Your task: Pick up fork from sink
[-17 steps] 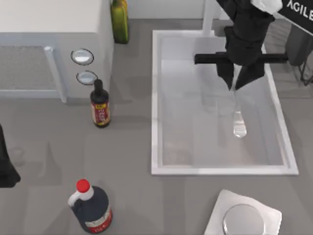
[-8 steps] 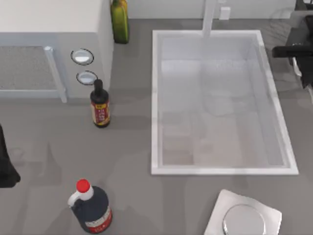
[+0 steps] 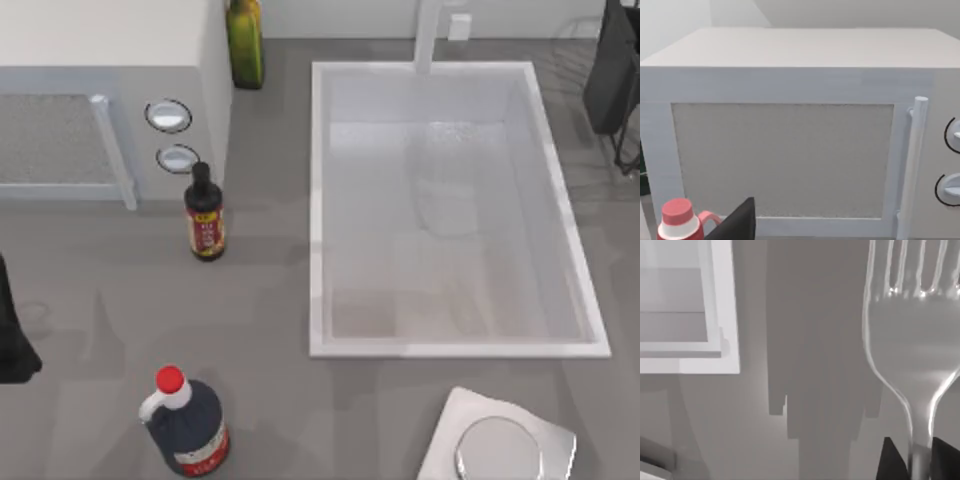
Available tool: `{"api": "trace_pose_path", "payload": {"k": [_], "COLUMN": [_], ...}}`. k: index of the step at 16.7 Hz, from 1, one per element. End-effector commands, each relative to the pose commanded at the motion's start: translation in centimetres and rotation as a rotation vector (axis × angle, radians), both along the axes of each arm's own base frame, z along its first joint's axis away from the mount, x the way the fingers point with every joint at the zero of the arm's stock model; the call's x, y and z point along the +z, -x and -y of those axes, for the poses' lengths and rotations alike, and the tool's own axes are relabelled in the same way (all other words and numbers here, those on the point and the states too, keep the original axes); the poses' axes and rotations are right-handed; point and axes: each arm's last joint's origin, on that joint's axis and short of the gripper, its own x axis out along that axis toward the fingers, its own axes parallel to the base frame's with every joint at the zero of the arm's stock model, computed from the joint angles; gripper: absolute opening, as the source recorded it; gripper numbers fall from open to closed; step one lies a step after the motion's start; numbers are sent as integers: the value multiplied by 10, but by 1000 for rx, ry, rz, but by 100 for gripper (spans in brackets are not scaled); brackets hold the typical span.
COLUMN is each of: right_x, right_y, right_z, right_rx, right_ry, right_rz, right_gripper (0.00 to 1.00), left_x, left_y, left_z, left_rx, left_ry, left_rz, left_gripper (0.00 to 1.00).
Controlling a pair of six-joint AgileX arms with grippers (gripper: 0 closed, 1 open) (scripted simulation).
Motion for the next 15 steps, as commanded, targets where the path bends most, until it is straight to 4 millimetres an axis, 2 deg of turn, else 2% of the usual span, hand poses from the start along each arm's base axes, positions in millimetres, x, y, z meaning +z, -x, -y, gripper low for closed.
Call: {"api": "trace_pose_path", "payload": {"k": [3, 5, 12, 15], "right_x": [-1, -12, -94, -110], "right_y": [-1, -2, -3, 0], "right_z": [-1, -1, 0, 0], "right_rx": [2, 2, 0, 0], "right_ry": [2, 1, 1, 0], "right_rz": [1, -4, 10, 0], "right_gripper": [0, 0, 0, 0], "left_x": [0, 0, 0, 0], "left_y": [0, 0, 0, 0], "left_z": [0, 0, 0, 0], "left_rx": [0, 0, 0, 0], "left_ry": [0, 0, 0, 0], "left_rz": [0, 0, 0, 0], "left_gripper": [100, 100, 100, 100]}}
